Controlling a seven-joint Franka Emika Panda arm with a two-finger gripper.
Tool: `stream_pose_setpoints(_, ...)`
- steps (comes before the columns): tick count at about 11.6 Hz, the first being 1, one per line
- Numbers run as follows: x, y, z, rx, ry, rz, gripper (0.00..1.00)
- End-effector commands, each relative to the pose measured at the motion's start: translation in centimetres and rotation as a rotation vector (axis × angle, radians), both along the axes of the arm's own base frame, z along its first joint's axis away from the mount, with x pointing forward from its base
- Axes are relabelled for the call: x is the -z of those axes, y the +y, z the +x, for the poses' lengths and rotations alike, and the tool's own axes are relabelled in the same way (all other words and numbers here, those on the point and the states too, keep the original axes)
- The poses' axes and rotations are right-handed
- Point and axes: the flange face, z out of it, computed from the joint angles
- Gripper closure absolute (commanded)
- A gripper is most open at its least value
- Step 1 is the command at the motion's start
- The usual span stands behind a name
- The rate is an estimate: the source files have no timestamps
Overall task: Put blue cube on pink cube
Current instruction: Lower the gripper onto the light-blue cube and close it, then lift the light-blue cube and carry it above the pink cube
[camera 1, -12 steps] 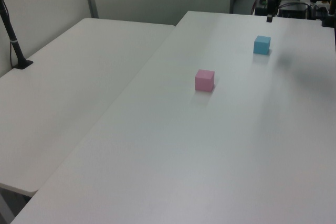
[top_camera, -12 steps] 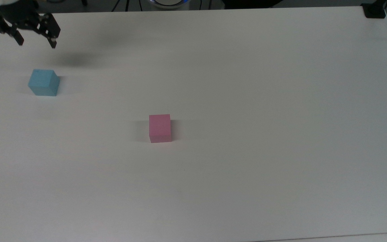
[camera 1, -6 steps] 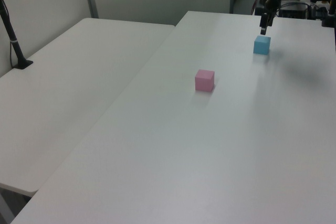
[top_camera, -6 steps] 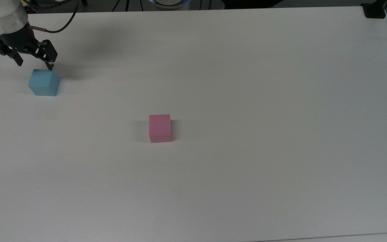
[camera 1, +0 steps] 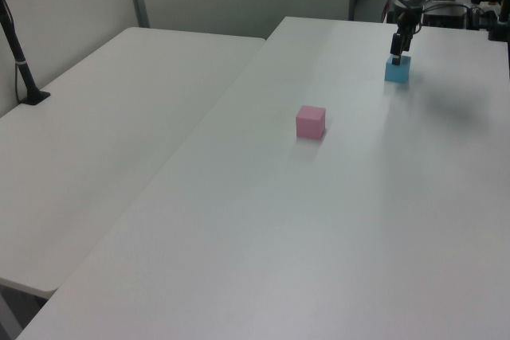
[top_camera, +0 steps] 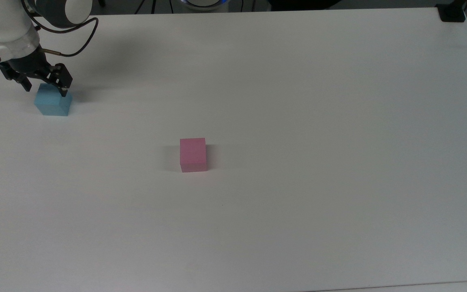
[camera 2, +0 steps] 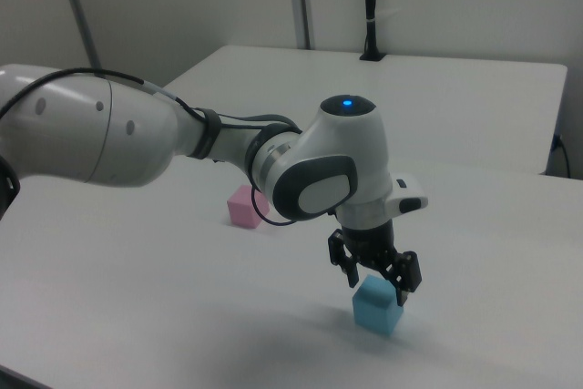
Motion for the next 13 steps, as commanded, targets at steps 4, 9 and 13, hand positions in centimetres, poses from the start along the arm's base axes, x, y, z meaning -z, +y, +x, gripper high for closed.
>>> stream_pose_setpoints(4, 1.1, 0.2, 0.4, -0.016, -0.004, -0.009, 0.54)
stream_pose_setpoints(9, -8.5, 3.1, -0.7, -0.025, 0.015, 0.084, 0.55)
stream_pose_setpoints(13, -18.0, 9.9, -1.1, -0.054, 0.022, 0.161, 0.55)
